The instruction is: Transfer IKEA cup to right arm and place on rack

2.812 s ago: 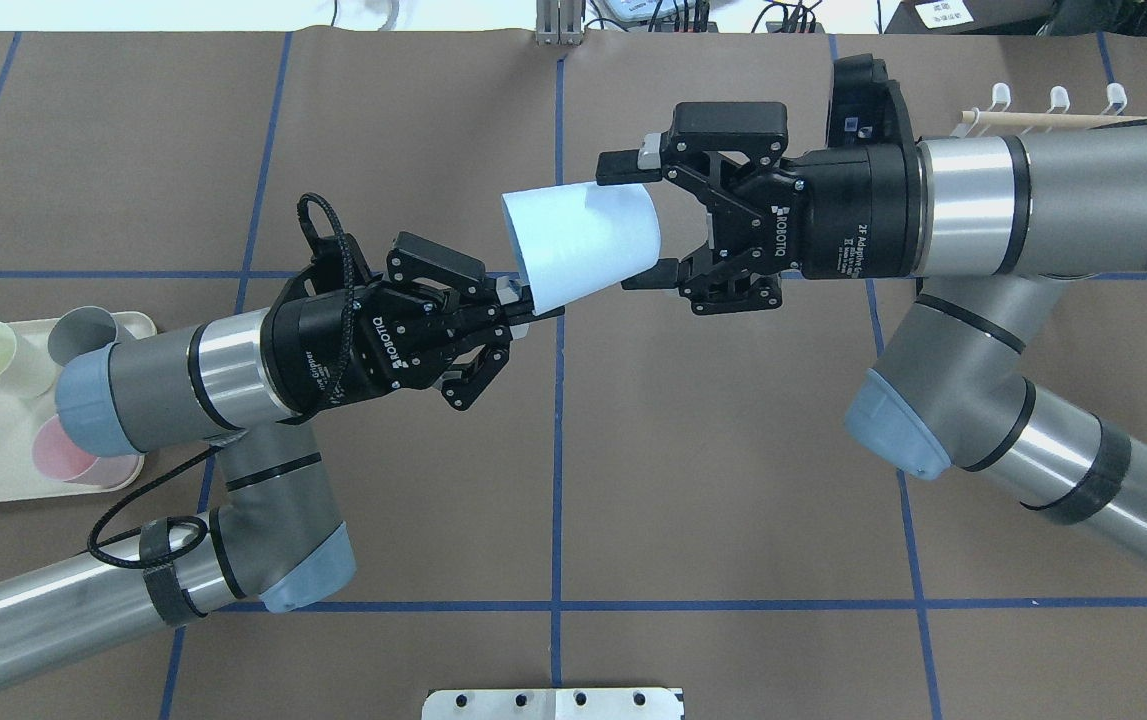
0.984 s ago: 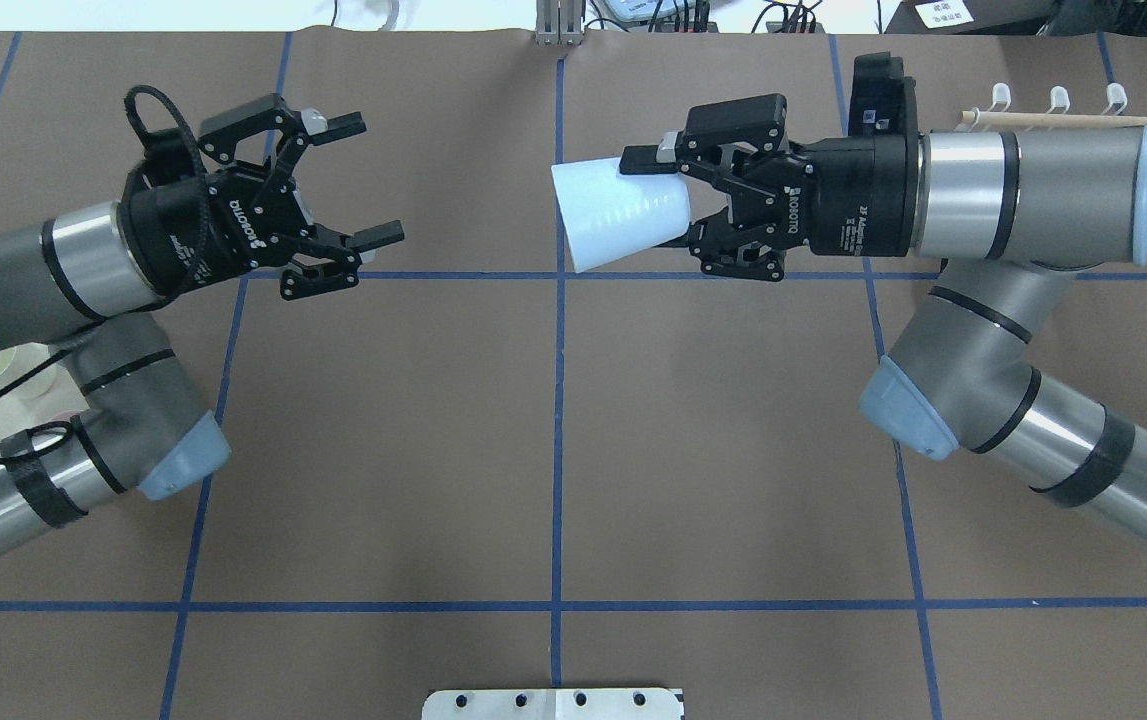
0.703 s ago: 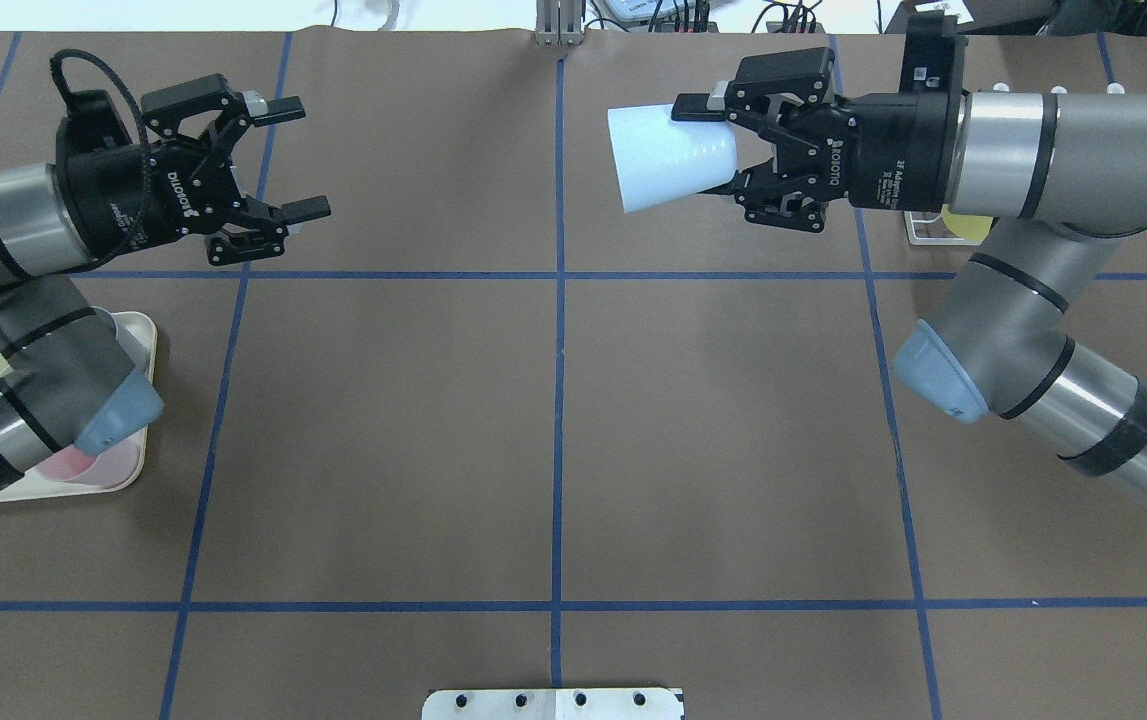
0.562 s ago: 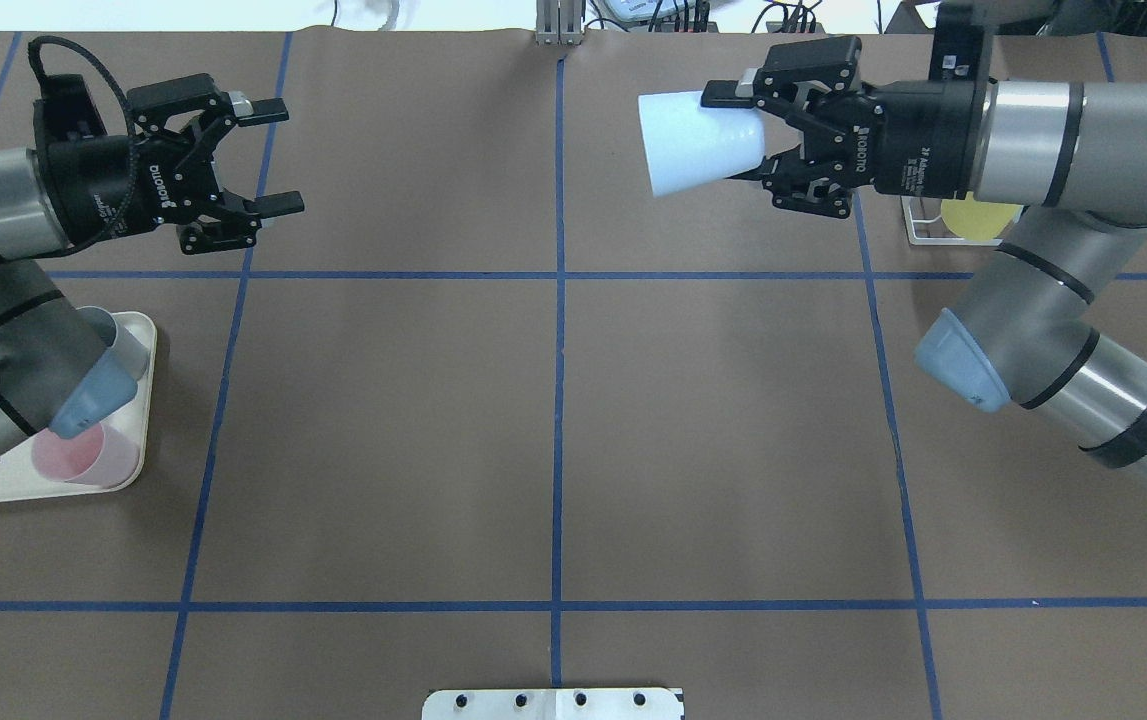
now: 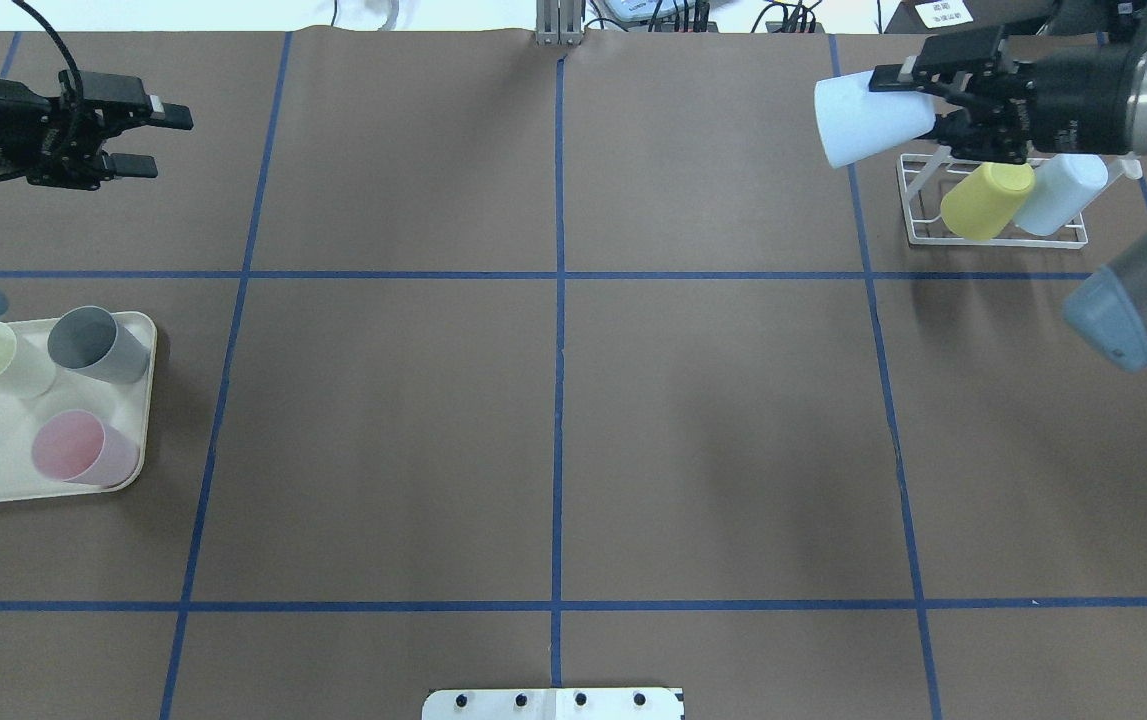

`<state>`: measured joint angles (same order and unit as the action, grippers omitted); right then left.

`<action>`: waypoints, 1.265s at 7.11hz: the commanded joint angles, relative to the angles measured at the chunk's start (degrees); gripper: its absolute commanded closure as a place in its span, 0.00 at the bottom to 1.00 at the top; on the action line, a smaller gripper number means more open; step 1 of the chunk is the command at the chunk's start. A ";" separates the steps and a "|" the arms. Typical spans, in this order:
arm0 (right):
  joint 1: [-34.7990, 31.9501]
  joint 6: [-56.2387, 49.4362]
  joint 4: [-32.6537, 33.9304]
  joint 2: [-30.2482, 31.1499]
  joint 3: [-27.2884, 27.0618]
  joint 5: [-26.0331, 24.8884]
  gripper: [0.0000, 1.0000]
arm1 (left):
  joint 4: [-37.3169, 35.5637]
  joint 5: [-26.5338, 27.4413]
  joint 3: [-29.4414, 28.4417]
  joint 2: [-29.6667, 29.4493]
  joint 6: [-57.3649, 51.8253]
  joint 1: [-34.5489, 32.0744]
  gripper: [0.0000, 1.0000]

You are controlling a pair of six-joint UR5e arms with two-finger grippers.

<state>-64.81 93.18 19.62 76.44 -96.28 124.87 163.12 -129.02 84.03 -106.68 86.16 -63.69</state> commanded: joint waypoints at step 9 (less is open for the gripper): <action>-16.84 -59.70 37.86 6.45 7.14 4.06 0.60 | -18.10 -0.09 6.32 9.65 -33.25 -4.78 0.01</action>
<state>-82.17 33.37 57.37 84.31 -91.54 129.31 145.06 -129.08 89.89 -97.18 52.80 -68.54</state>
